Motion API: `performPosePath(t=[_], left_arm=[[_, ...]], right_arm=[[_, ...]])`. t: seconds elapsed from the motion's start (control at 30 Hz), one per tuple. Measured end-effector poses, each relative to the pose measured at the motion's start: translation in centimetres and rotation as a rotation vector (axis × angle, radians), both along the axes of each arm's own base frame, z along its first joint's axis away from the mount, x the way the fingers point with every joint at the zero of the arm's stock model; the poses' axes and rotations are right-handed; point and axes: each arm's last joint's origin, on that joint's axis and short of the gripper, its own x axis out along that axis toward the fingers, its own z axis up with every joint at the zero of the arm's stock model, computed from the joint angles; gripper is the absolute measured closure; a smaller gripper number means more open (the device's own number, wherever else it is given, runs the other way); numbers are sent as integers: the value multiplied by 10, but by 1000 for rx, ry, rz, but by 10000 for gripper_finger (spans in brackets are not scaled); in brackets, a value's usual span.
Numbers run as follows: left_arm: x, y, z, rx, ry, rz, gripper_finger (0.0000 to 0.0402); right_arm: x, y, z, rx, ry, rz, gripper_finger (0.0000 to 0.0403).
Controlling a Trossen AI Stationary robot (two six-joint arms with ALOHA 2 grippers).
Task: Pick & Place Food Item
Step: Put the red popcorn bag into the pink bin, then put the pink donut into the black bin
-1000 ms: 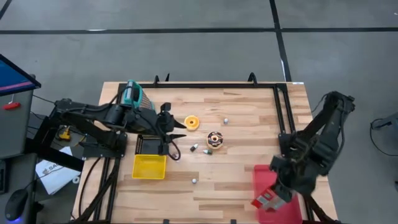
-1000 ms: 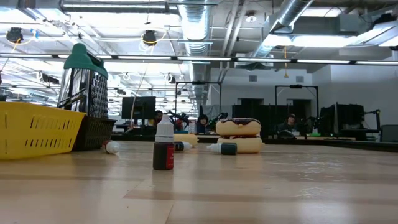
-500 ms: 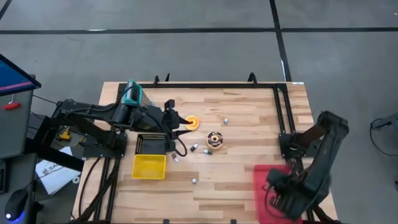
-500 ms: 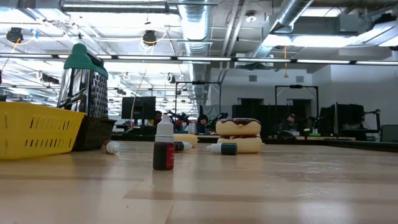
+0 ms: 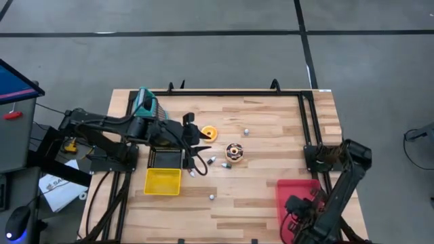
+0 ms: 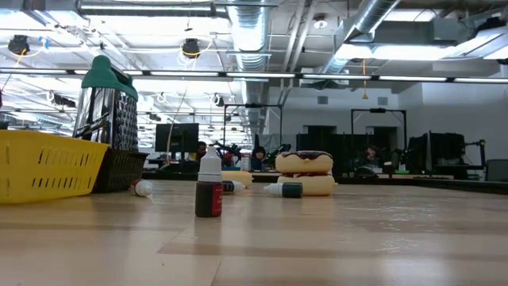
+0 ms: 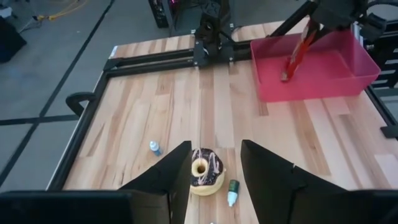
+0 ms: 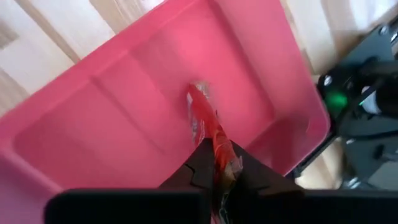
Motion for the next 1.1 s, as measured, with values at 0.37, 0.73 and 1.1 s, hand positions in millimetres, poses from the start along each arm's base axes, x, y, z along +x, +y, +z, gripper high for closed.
performPosePath(t=[0.37, 0.73, 1.1], left_arm=[[-1, -6, 0, -20, -1, -15, 267], [0, 21, -6, -69, 58, 110, 245], [46, 70, -90, -58, 499, 93, 195]], right_arm=[[-18, 2, 48, 120, -193, -23, 234], [-14, -16, 69, 98, -369, -26, 207], [0, -32, 72, 77, -444, -143, 219]])
